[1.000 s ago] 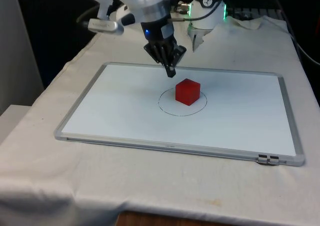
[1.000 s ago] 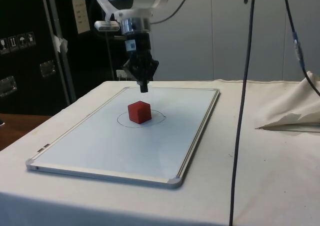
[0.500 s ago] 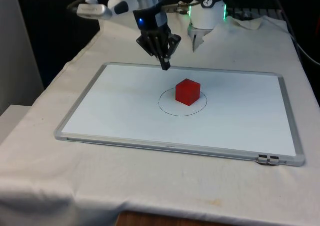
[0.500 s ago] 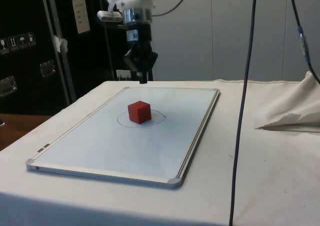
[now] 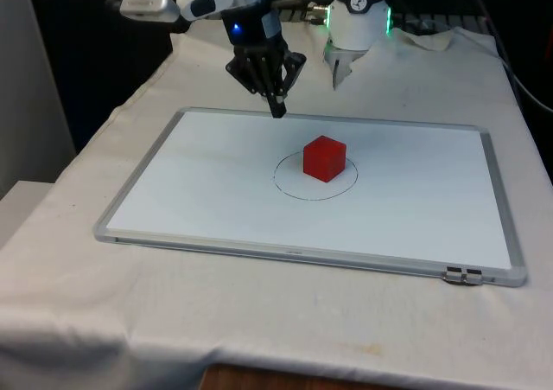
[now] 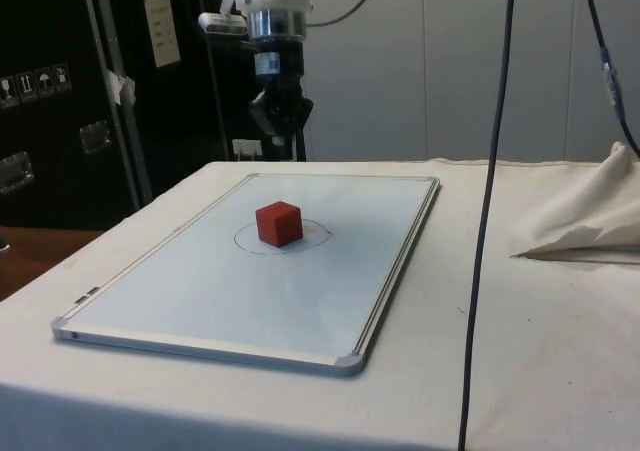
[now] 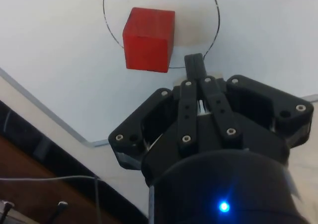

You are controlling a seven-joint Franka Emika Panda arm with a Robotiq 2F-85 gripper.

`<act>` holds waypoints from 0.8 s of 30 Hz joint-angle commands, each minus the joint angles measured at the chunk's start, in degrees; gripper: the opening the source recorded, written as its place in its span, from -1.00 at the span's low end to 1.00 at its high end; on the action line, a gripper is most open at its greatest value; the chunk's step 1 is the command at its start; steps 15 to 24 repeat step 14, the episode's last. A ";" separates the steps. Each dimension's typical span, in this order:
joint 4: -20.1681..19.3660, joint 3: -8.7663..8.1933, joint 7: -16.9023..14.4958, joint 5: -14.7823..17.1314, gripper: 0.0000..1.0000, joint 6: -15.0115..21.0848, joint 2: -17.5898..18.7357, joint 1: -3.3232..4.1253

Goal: Push the cube into the marked area.

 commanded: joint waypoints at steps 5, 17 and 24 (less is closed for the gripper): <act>-0.40 0.29 1.09 -0.97 -0.99 2.75 0.17 0.92; -1.15 1.66 4.01 -3.95 -0.99 6.65 -0.11 1.72; -1.15 1.66 4.01 -3.95 -0.99 6.65 -0.11 1.72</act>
